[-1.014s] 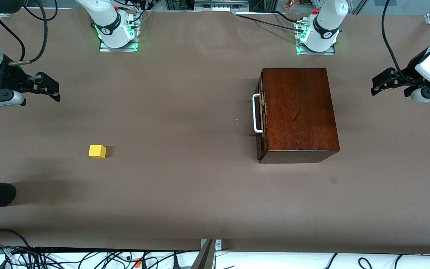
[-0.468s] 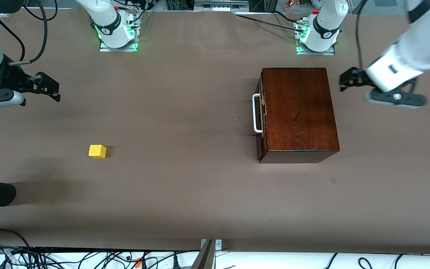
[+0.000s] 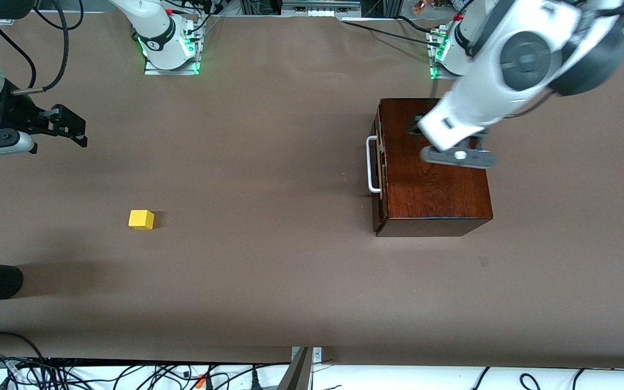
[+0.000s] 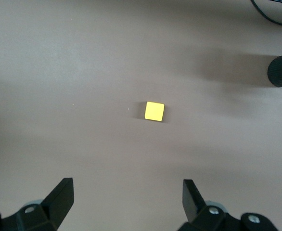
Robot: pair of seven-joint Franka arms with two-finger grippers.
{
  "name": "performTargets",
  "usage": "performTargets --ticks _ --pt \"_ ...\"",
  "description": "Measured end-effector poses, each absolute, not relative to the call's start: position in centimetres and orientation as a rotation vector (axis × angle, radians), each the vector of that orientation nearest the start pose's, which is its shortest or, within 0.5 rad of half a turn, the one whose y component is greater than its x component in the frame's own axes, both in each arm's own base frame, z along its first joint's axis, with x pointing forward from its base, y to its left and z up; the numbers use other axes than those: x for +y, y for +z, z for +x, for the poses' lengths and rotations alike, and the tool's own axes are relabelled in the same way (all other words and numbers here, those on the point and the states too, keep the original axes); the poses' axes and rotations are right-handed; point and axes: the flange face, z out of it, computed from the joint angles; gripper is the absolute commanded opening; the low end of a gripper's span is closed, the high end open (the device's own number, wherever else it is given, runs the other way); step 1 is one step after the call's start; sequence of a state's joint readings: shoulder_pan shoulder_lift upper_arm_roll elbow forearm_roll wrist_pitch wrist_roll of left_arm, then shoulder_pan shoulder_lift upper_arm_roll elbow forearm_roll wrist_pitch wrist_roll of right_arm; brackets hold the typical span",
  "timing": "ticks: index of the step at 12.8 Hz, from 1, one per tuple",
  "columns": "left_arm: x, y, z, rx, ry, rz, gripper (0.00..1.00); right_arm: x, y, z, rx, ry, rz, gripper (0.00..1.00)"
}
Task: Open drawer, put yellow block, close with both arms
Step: 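Move the left gripper to the white drawer handle of the box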
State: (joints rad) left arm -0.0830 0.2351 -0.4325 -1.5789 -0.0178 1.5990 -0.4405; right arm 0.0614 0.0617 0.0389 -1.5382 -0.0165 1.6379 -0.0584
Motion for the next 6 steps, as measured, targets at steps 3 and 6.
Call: performTargets --ticks 3,6 --pt "-35.3 45.6 52.1 0.056 0.28 -3.091 1.0 5.6 61.1 57.7 -0.251 -0.06 -3.144 1.0" --pt "-41.5 40.7 49.7 0.055 0.177 -3.005 1.0 5.6 61.1 57.7 -0.251 -0.061 -3.144 1.0"
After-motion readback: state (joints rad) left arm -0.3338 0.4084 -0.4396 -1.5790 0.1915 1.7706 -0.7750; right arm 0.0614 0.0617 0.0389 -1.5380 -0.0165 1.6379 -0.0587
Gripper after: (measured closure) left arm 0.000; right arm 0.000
